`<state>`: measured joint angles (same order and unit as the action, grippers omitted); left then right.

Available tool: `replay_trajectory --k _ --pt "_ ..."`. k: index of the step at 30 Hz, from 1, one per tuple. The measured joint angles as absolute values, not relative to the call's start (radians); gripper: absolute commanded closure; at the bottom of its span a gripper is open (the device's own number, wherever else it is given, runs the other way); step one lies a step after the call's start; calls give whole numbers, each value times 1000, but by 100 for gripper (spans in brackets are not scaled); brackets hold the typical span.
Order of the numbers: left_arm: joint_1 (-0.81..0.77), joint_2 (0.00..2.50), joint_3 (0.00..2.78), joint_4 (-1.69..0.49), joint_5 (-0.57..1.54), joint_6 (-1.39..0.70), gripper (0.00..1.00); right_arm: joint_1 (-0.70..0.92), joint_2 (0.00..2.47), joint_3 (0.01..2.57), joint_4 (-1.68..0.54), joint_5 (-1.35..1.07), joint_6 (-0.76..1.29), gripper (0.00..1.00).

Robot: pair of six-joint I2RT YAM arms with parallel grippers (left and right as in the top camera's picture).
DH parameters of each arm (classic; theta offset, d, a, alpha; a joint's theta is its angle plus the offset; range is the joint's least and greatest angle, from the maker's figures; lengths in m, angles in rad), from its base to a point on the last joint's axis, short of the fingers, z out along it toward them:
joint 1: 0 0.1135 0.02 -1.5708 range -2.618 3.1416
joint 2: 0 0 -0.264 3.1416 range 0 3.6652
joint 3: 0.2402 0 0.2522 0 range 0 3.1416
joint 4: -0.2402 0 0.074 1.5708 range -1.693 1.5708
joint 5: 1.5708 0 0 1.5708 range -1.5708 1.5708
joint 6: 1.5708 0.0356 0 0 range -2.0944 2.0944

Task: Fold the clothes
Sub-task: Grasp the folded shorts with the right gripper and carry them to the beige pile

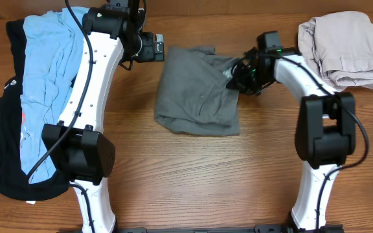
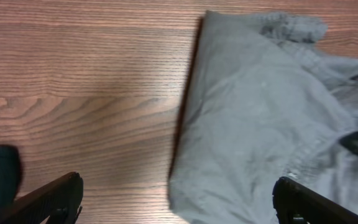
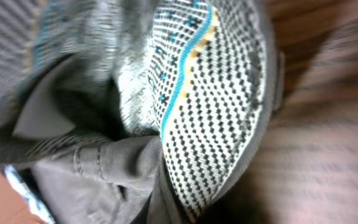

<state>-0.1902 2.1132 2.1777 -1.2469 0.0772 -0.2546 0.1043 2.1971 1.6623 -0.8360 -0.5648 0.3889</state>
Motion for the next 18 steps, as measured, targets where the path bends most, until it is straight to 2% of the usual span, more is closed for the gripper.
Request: replay_trajectory --k 8,12,18 --pt "-190 2113 2178 -1227 77 -255 0 57 1962 1662 -839 -619 411 96" --pt "-190 2113 2178 -1226 77 -255 0 25 1929 1662 -837 -624 421 96" --pt "-190 2113 2178 -1226 77 -255 0 -38 1926 1662 -680 -686 450 96"
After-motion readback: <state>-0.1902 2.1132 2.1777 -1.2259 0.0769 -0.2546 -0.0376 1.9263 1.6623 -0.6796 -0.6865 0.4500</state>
